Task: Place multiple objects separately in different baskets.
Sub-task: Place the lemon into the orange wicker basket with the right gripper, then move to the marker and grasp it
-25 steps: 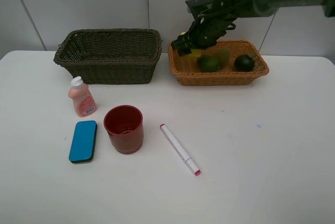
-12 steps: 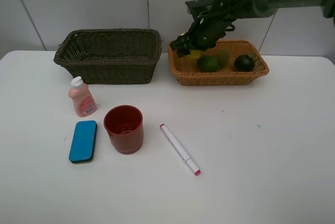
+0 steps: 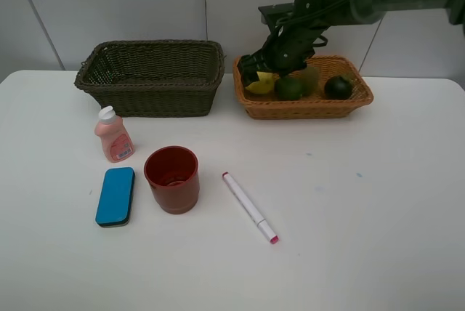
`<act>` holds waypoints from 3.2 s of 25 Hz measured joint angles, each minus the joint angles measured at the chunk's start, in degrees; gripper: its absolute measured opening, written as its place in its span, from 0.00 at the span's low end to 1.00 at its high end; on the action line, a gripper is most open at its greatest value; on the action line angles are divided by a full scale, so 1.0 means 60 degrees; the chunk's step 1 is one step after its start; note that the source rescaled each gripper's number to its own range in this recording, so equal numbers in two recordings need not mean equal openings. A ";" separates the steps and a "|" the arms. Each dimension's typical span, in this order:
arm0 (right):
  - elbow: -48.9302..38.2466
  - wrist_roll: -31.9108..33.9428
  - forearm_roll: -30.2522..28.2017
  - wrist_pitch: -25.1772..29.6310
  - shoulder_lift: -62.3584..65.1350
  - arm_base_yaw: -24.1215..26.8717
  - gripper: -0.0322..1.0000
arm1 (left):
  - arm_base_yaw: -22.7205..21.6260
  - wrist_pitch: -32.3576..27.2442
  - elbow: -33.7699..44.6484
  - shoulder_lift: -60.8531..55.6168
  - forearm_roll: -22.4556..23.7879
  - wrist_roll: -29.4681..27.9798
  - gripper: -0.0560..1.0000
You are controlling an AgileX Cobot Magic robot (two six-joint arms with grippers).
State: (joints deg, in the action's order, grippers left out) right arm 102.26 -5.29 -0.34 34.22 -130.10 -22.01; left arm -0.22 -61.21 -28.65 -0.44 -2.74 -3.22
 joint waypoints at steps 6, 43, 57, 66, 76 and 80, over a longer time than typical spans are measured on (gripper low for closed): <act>0.0000 0.0075 0.0000 -0.0008 0.0000 0.0000 1.00 | 0.0000 0.0000 0.0000 0.0000 0.0000 0.0000 1.00; -0.1923 0.1341 0.0057 0.5922 0.3416 -0.2471 1.00 | 0.0000 0.0000 0.0000 0.0000 0.0000 0.0000 1.00; -0.5272 0.2049 0.0352 0.2711 0.3455 -0.3165 0.98 | 0.0000 0.0000 0.0000 0.0000 0.0000 0.0000 1.00; -0.6312 0.1989 0.0314 0.1299 0.3455 -0.3606 0.96 | 0.0000 0.0000 0.0000 0.0000 0.0000 0.0000 1.00; -0.6353 0.1989 0.0235 0.1153 0.3180 -0.3792 0.94 | 0.0000 0.0000 0.0000 0.0000 0.0000 0.0000 1.00; -0.6372 0.1989 0.0243 0.1245 0.2894 -0.3792 0.94 | 0.0000 0.0000 0.0000 0.0000 0.0000 0.0000 1.00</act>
State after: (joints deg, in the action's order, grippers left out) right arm 64.03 6.64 1.12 41.70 -112.74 -44.77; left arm -0.22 -61.21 -28.65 -0.44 -2.74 -3.22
